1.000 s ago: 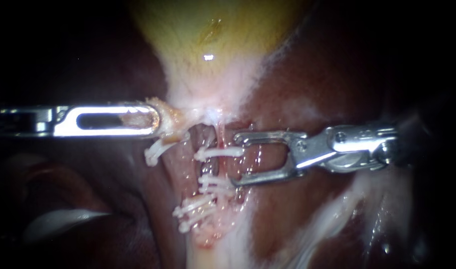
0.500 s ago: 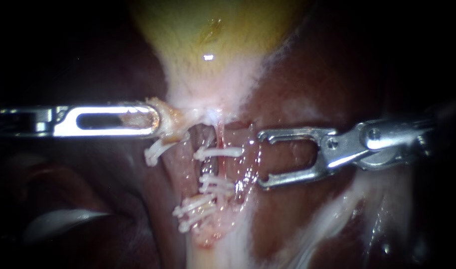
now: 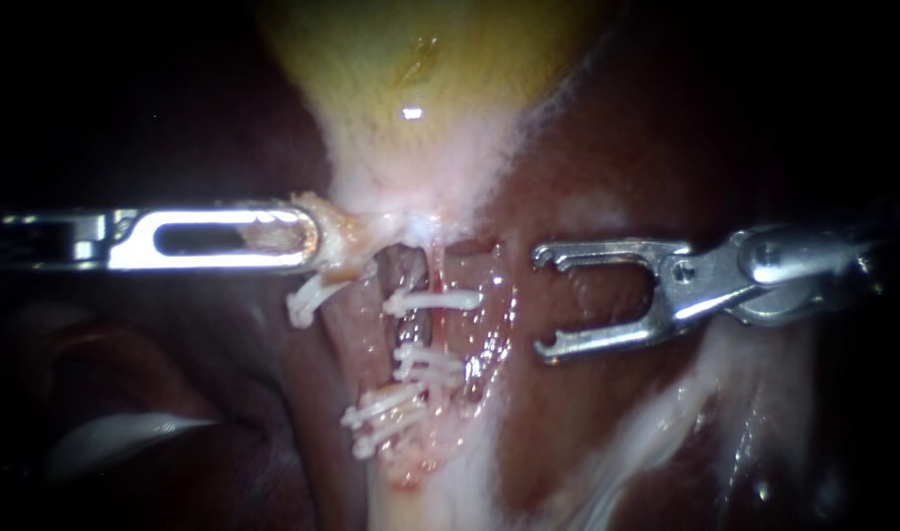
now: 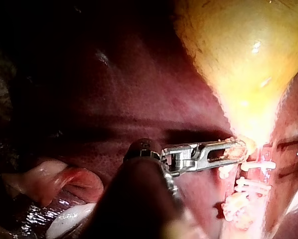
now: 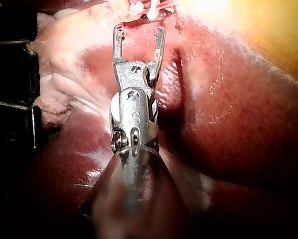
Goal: Going back third clip right tube
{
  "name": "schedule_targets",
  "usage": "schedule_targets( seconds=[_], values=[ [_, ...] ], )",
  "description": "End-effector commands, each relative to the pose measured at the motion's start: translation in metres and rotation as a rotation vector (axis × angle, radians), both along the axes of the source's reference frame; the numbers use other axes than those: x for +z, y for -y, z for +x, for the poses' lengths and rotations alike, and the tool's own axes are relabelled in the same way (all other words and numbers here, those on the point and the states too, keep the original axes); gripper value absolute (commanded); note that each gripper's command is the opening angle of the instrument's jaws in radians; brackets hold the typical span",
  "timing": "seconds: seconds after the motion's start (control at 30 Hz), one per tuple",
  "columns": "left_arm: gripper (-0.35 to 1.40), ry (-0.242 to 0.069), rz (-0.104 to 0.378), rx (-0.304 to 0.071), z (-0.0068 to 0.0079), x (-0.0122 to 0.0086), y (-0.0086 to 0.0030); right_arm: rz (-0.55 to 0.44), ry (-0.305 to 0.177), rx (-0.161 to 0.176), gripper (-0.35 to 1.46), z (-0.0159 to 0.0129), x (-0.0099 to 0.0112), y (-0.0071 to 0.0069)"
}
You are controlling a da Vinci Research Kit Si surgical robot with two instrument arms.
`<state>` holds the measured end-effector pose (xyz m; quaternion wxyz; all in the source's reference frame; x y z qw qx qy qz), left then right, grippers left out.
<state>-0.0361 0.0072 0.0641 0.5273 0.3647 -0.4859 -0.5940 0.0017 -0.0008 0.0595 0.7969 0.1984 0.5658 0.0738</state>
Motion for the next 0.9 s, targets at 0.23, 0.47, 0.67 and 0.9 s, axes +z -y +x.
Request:
schedule_targets(
  seconds=[0.23,0.47,0.67,0.9],
  values=[
    [-0.35,-0.019,-0.002,0.009,-0.0027,0.0031,-0.0005,0.000,-0.002,-0.002,0.50,-0.0005,-0.0003,0.0003],
    [-0.35,-0.041,-0.004,0.018,-0.0037,0.0067,-0.0012,0.000,-0.002,-0.003,0.50,-0.0007,-0.0004,0.0003],
    [-0.35,-0.051,-0.004,0.024,-0.0039,0.0076,-0.0013,0.000,-0.002,-0.003,0.50,-0.0007,-0.0004,0.0003],
    [-0.35,-0.052,-0.004,0.022,-0.0040,0.0075,-0.0012,0.000,-0.002,-0.003,0.50,-0.0007,-0.0004,0.0003]
  ],
)
